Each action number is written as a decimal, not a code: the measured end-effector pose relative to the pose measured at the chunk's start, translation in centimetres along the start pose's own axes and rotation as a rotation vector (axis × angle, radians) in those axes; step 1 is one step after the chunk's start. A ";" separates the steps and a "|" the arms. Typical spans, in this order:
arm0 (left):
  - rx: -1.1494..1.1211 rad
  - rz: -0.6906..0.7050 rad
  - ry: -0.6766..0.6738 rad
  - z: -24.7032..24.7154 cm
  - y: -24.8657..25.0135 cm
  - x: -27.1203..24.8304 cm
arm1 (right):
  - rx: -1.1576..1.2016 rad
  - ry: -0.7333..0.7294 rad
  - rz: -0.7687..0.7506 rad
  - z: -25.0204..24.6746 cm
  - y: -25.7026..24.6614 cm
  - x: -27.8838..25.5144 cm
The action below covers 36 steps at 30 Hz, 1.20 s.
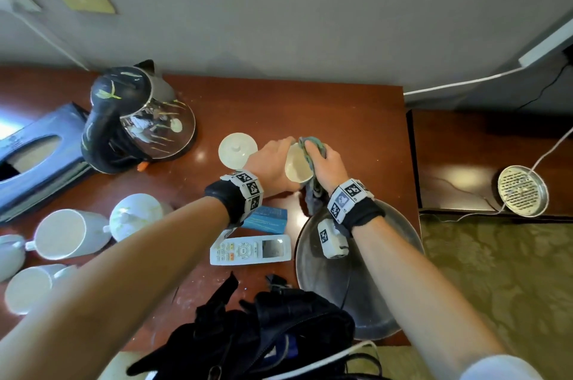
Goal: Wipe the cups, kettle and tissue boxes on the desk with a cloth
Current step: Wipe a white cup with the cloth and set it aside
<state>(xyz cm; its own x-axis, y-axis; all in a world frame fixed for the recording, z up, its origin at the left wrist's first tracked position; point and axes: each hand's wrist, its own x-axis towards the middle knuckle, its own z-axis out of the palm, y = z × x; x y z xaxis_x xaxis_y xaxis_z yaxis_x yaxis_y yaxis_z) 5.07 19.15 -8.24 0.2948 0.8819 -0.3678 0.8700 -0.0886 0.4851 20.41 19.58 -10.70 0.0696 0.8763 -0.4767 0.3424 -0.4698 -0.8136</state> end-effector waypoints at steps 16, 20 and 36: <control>-0.153 -0.010 0.002 -1.7 -2.1 0.2 | -0.307 0.217 -0.103 -4.8 1.3 -1.7; -0.052 -0.189 0.074 -3.4 -5.2 0.5 | -0.235 0.164 -0.078 -3.7 1.5 -1.6; 0.176 -0.374 -0.023 -3.3 -8.5 2.2 | -0.391 0.147 -0.138 -2.6 -0.2 -3.4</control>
<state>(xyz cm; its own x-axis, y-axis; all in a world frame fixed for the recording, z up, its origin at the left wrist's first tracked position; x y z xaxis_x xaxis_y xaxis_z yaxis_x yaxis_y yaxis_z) -2.94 23.35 -10.56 -0.0477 0.8579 -0.5116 0.9725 0.1568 0.1723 22.53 17.02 -8.06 0.1216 0.9472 -0.2966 0.6850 -0.2963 -0.6655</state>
